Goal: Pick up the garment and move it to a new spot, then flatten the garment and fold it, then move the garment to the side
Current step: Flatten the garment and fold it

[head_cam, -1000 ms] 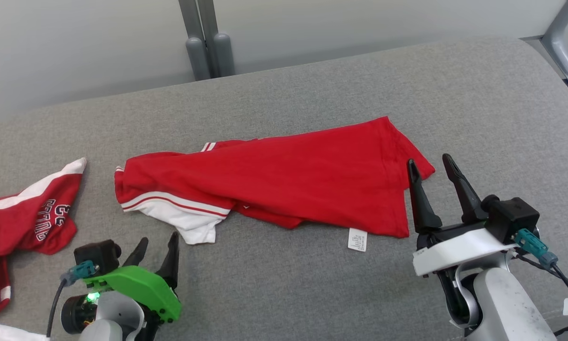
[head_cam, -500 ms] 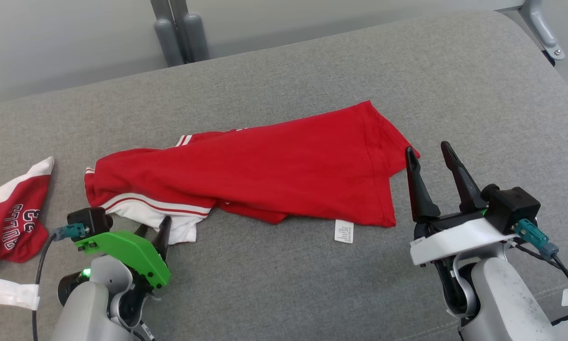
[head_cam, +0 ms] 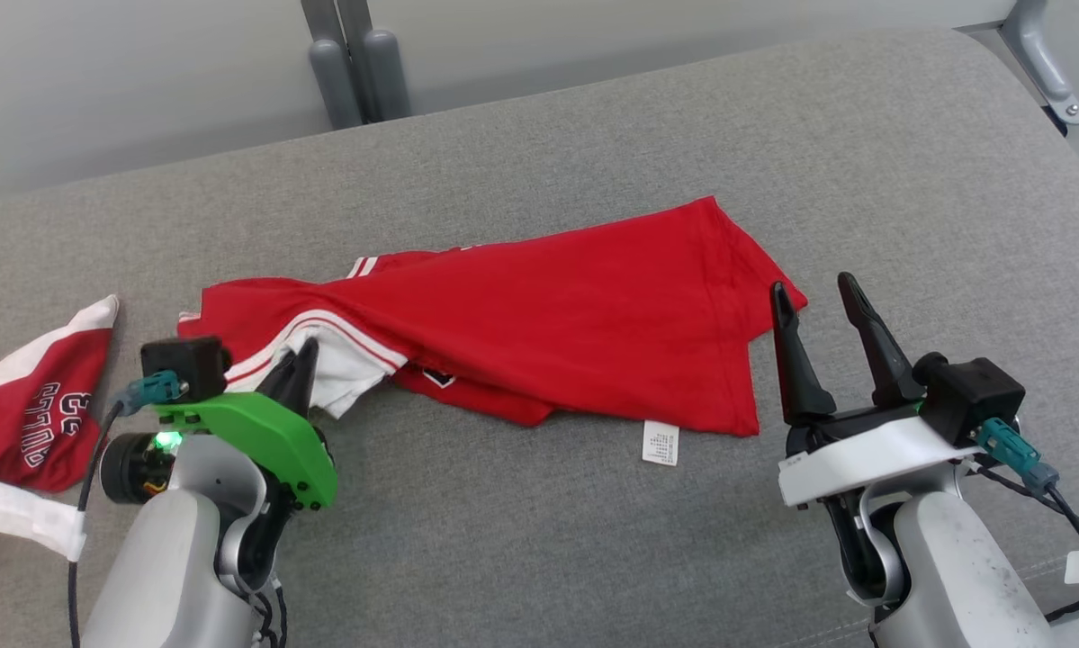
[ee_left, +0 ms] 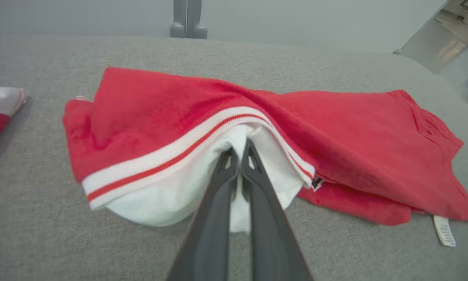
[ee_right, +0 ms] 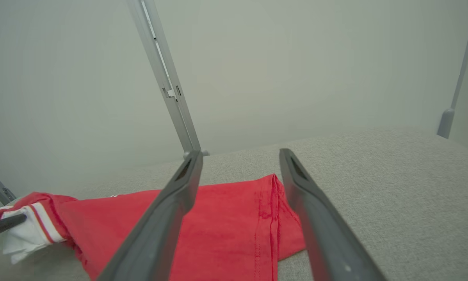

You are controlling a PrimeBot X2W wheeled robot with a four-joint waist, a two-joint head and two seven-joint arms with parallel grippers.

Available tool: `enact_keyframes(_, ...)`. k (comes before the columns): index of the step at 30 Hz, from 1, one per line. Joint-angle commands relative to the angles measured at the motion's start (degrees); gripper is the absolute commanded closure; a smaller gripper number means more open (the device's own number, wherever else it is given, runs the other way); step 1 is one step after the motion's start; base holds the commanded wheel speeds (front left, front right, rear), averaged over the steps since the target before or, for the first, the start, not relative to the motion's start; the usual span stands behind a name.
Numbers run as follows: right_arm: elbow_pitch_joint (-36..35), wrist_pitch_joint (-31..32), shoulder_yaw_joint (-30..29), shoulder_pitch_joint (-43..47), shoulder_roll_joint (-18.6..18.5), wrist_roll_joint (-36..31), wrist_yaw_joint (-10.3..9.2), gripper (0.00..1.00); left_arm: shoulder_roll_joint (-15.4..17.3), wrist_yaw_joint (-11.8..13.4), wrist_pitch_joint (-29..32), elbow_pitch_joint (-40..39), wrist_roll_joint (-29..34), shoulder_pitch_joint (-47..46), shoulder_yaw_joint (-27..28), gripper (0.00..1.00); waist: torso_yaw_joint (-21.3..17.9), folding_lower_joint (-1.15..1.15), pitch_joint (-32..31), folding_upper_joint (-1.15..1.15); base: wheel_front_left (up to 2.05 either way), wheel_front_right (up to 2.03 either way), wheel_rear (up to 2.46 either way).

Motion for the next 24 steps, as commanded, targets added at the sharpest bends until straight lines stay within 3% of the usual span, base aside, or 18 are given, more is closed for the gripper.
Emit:
enact_keyframes(1, 0.12, -0.18, 0.19, 0.37, -0.03, -0.18, 0.03, 0.00, 0.48, 0.31, 0.39, -1.92, 0.73, -0.28, -0.61, 1.00, -0.10, 0.00, 0.05, 0.00, 0.00, 0.00, 0.00)
enact_keyframes(7, 0.28, -0.18, 1.71, -0.91, 0.02, 0.63, 0.03, 0.00, -0.53, 0.67, 3.24, -4.79, 2.00, -4.28, -3.11, 1.00, -2.38, 0.00, 1.59, 0.00, 0.00, 0.00, 0.00)
enact_keyframes(16, 0.76, -0.18, 2.50, -2.74, 0.20, 1.26, 0.03, 0.00, -2.56, -0.02, 4.17, 8.63, 2.60, -13.90, -7.54, 1.00, -6.89, 0.00, 5.05, 0.00, 0.00, 0.00, 0.00)
enact_keyframes(17, 0.75, -0.18, 2.52, -2.87, 0.21, 1.30, 0.03, 0.00, -2.83, -0.12, 3.60, 10.02, 2.59, -14.73, -7.97, 0.90, -7.11, 0.00, 5.24, 0.00, 0.00, 0.00, 0.00)
enact_keyframes(18, 0.78, -0.18, 2.56, -2.91, 0.22, 1.34, 0.03, 0.00, -3.23, -0.24, 2.87, 11.93, 2.31, -15.65, -8.59, 0.66, -7.29, 0.00, 5.37, 0.00, 0.00, 0.00, 0.00)
enact_keyframes(19, 0.84, -0.18, 2.56, -2.91, 0.23, 1.39, 0.03, 0.00, -3.51, -0.35, 2.27, 13.23, 2.17, -16.35, -9.22, 0.22, -7.39, 0.00, 5.43, 0.00, 0.00, 0.00, 0.00)
enact_keyframes(20, 0.88, -0.18, 2.55, -3.01, 0.26, 1.43, 0.03, 0.00, -3.86, -0.43, 1.48, 14.55, 1.72, -17.04, -9.91, 0.00, -7.44, 0.00, 5.46, 0.00, 0.00, 0.00, 0.00)
enact_keyframes(24, 0.98, -0.18, 1.79, -2.68, 0.28, 1.25, 0.04, 0.00, -4.11, -0.48, -1.53, 17.84, 0.79, -18.69, -12.56, 0.00, -6.37, 0.00, 5.09, 0.00, 0.00, 0.00, 0.00)
